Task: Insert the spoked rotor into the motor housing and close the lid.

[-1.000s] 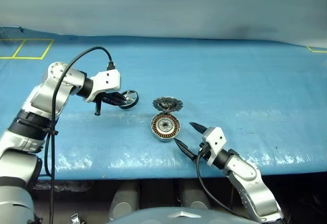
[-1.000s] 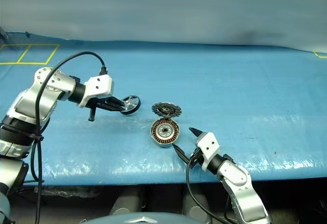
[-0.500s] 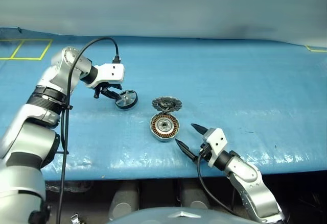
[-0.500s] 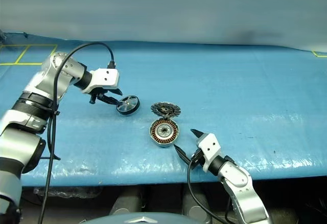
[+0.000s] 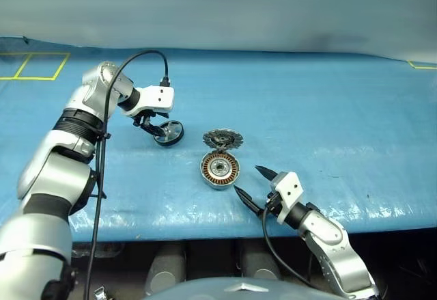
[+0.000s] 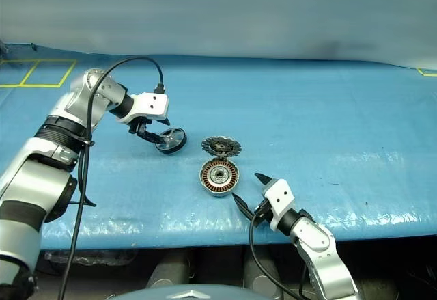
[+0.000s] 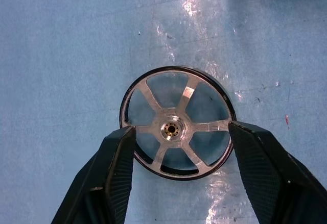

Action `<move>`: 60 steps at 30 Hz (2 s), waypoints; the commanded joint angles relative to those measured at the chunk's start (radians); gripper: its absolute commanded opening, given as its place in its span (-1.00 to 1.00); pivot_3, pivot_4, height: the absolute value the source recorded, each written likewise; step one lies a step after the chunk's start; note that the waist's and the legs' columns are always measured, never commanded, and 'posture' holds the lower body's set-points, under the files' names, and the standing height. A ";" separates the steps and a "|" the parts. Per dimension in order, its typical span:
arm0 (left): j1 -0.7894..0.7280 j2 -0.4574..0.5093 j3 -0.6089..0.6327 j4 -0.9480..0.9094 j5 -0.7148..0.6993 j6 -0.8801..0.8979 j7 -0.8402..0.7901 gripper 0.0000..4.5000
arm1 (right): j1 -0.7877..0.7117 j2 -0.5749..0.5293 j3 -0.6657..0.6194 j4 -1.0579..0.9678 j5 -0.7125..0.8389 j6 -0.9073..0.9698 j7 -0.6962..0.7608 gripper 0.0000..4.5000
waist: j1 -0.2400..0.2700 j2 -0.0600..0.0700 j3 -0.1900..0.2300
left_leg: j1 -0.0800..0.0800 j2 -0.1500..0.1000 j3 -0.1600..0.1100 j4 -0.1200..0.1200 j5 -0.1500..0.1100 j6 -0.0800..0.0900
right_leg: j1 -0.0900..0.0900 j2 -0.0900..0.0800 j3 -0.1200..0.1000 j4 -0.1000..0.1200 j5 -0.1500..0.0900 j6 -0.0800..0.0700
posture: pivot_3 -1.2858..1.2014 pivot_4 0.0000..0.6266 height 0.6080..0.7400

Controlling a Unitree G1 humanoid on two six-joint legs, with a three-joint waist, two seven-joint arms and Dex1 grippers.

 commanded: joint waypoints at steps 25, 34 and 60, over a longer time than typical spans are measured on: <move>-0.114 -0.120 -0.066 0.070 0.221 0.292 0.063 0.39 | -0.016 -0.048 0.003 -0.087 0.030 0.107 0.051 1.00 | -0.006 0.000 0.000 | -0.001 0.000 0.000 0.001 0.000 0.000 | 0.000 0.001 0.002 0.000 0.002 0.003 | 0.03 -0.52 1.00; -0.069 -0.098 -0.043 0.032 0.168 0.085 0.016 0.39 | -0.015 -0.042 0.008 -0.086 0.026 0.109 0.043 1.00 | -0.006 0.000 0.000 | -0.001 0.000 0.000 0.001 0.000 0.000 | 0.000 0.001 0.002 0.000 0.002 0.003 | 0.03 -0.52 1.00; -0.105 -0.095 -0.042 0.120 0.183 -0.125 0.033 0.39 | 0.014 -0.047 0.005 -0.104 0.022 0.121 0.019 1.00 | -0.005 0.000 0.000 | -0.001 0.000 0.000 0.005 0.000 0.000 | 0.001 0.001 0.002 0.001 0.002 0.004 | 0.03 -0.52 1.00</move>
